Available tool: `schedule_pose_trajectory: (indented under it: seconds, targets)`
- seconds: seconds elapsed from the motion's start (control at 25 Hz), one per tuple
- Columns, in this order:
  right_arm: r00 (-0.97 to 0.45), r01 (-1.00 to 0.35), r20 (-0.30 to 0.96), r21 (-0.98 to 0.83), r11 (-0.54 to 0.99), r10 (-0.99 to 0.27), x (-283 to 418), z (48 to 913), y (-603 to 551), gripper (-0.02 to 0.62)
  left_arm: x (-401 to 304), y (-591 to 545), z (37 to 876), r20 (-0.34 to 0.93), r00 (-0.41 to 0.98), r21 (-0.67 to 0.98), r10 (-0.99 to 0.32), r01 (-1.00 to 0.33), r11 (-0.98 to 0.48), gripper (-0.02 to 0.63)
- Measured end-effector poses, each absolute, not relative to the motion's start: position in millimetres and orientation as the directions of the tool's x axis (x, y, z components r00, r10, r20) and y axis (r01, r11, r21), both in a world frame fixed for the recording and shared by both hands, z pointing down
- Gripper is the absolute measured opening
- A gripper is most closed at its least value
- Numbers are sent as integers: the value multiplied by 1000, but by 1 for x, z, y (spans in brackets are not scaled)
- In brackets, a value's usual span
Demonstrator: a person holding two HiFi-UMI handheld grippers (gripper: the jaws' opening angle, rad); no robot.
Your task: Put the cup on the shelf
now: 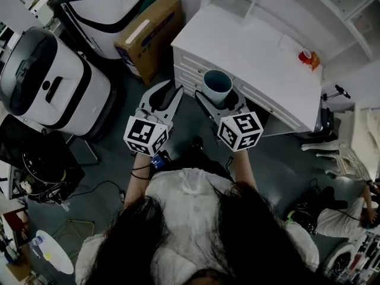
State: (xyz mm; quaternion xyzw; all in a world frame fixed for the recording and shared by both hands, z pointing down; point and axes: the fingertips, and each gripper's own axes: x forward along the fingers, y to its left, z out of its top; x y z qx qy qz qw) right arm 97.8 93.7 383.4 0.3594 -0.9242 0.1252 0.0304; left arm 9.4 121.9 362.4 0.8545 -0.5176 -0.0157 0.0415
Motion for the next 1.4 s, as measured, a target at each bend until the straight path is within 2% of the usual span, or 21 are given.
schedule_pose_trajectory:
  seconds: [0.36, 0.8, 1.4]
  targets:
    - [-763, -645, 130, -215, 733, -633, 115, 380, 0, 347, 35, 26, 359, 22, 447, 70, -894, -893, -445, 120]
    - [-767, -639, 131, -237, 732, -628, 128, 389, -59, 347, 59, -34, 363, 47, 465, 59, -884, -885, -462, 121]
    - [-692, -719, 161, -244, 651, -704, 103, 414, -146, 347, 30, -134, 378, 61, 553, 75, -831, -833, -549, 121]
